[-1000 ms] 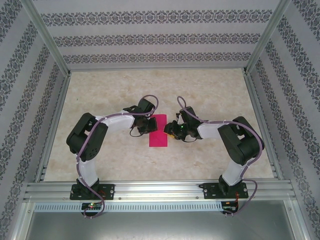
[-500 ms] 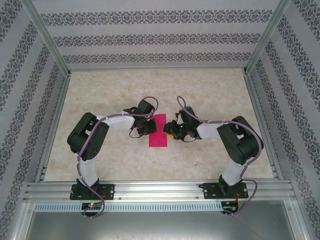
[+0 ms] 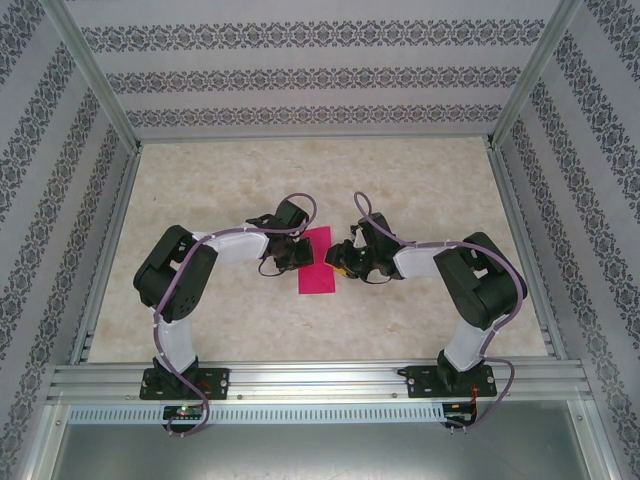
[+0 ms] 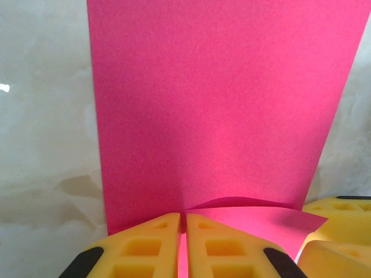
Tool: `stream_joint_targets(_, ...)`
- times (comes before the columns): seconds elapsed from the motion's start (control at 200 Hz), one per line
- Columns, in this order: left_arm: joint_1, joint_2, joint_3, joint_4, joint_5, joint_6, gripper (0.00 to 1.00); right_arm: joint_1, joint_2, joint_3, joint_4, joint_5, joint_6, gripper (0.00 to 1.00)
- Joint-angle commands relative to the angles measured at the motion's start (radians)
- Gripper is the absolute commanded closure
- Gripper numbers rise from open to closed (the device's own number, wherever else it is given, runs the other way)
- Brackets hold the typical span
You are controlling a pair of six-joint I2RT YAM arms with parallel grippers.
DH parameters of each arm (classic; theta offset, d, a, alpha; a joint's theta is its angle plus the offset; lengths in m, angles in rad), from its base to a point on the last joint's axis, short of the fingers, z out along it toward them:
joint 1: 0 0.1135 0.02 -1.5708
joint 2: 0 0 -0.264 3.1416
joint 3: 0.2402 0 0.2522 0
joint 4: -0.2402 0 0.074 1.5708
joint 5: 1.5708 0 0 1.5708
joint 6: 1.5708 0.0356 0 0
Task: Fold a paper plane with a square sheet of paper (pick it up from the middle)
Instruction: Turn over the paper at the center of the table.
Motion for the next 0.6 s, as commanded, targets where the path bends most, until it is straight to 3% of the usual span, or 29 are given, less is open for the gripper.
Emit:
stream_joint_targets(0.0, 0.009, -0.037, -0.016, -0.012, -0.010, 0.018, 0.86, -0.012, -0.014, -0.020, 0.025, -0.023, -0.055, 0.62)
stream_joint_targets(0.265, 0.008, -0.051, -0.033, -0.005, -0.019, 0.009, 0.86, -0.009, -0.004, -0.004, 0.045, -0.078, -0.097, 0.61)
stream_joint_targets(0.599, 0.009, -0.063, -0.038, -0.001, -0.026, 0.009, 0.86, 0.016, -0.040, 0.029, -0.087, 0.001, -0.198, 0.61)
